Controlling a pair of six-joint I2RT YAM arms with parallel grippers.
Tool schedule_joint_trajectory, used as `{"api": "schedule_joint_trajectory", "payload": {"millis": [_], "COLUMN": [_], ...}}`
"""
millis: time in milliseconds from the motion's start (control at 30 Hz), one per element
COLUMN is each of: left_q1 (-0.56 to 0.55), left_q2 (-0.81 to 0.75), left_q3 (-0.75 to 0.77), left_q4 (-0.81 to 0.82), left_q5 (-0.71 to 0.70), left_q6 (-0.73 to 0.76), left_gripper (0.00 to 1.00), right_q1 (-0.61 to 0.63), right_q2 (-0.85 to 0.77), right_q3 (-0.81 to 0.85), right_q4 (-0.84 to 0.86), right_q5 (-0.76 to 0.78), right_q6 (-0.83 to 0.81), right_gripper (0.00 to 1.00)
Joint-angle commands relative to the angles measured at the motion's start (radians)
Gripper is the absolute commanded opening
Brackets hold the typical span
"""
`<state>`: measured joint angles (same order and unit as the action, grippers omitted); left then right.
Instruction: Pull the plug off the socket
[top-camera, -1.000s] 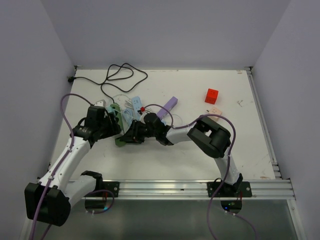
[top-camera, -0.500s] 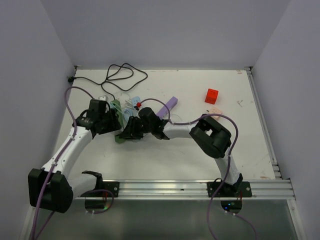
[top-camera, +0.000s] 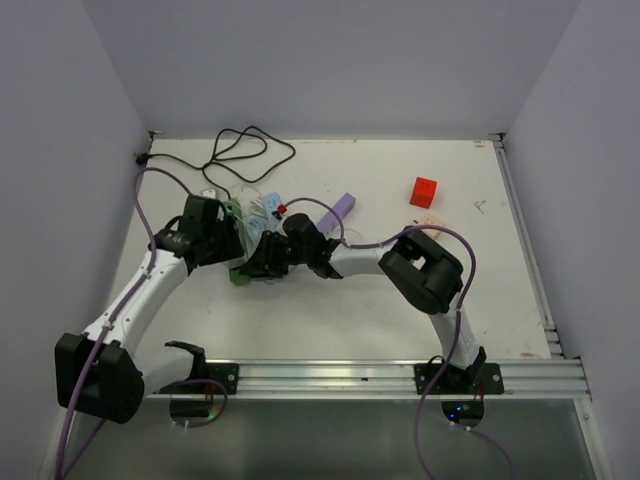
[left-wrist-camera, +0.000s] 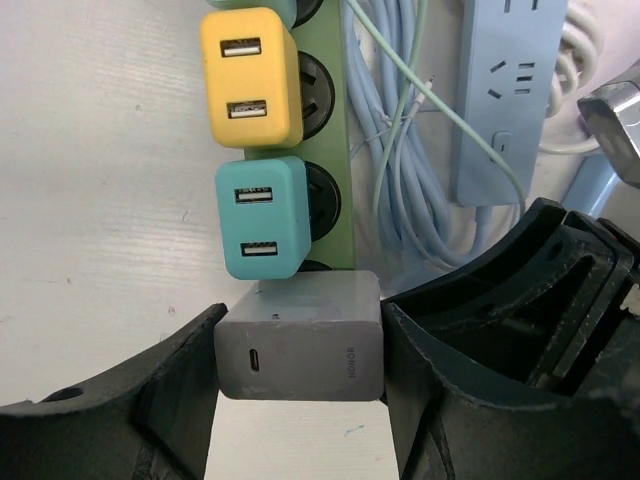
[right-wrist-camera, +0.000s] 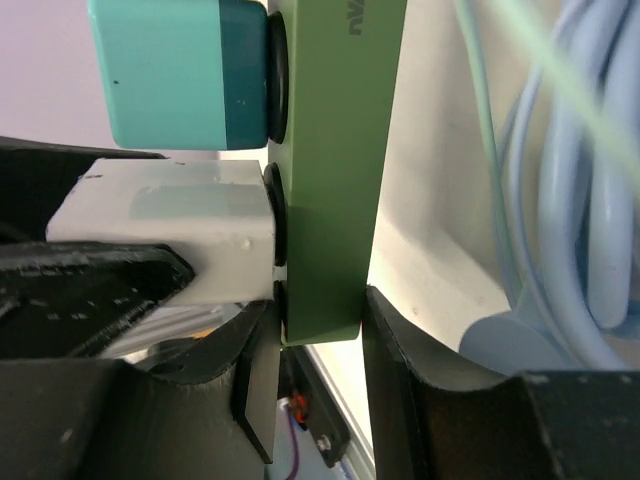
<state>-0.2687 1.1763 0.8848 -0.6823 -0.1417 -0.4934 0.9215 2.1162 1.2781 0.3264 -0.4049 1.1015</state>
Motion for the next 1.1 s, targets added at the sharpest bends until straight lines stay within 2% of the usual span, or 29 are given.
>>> {"api": "schedule_joint_trajectory", "payload": {"millis": [0,200,367,500,567,700,800,900,967,1000,1067], "left_q1": [0.115,0.238,0.241,0.238,0.223,0.122,0.028,0.0,0.0,0.0,0.0], "left_q2": [-0.13,-0.176,-0.124,-0.133,-0.121,-0.099,-0.081,-0.078,-0.087,-0.093,-0.101], "left_q3": [0.008,-0.033,-0.015,-0.006,0.015,0.029,0.046,0.054,0.054,0.054,0.063], "left_q4": [0.122,0.148,0.147,0.162,0.15,0.139,0.121,0.116,0.121,0.122,0.122], "left_q5": [-0.035,0.053,0.096,0.088,0.065,-0.06,-0.178,-0.193,-0.181,-0.168,-0.151], "left_q6": [0.032,0.019,0.07,0.095,0.108,0.113,0.099,0.095,0.093,0.093,0.087], "left_gripper": [0.0,0.0,0.0,0.0,0.0,0.0,0.0,0.0,0.0,0.0,0.0], "right_q1": [-0.039,-0.049,-0.043,-0.039,-0.032,-0.026,-0.024,-0.026,-0.024,-0.023,-0.024], "right_q2": [0.065,0.064,0.03,0.03,0.031,0.033,0.041,0.045,0.05,0.051,0.038], "right_q3": [-0.101,-0.122,-0.074,-0.023,-0.002,0.041,0.05,0.041,0.03,0.033,0.015], "right_q4": [-0.069,-0.078,-0.231,-0.323,-0.374,-0.45,-0.458,-0.438,-0.4,-0.376,-0.295], "right_q5": [-0.017,-0.015,0.09,0.107,0.121,0.141,0.137,0.123,0.094,0.084,0.043], "right_q6": [0.009,-0.006,-0.098,-0.143,-0.156,-0.178,-0.172,-0.161,-0.146,-0.147,-0.137], "right_gripper": [0.22,0.22,0.22,0.22,0.22,0.23,0.23,0.23,0.27,0.36,0.46]}}
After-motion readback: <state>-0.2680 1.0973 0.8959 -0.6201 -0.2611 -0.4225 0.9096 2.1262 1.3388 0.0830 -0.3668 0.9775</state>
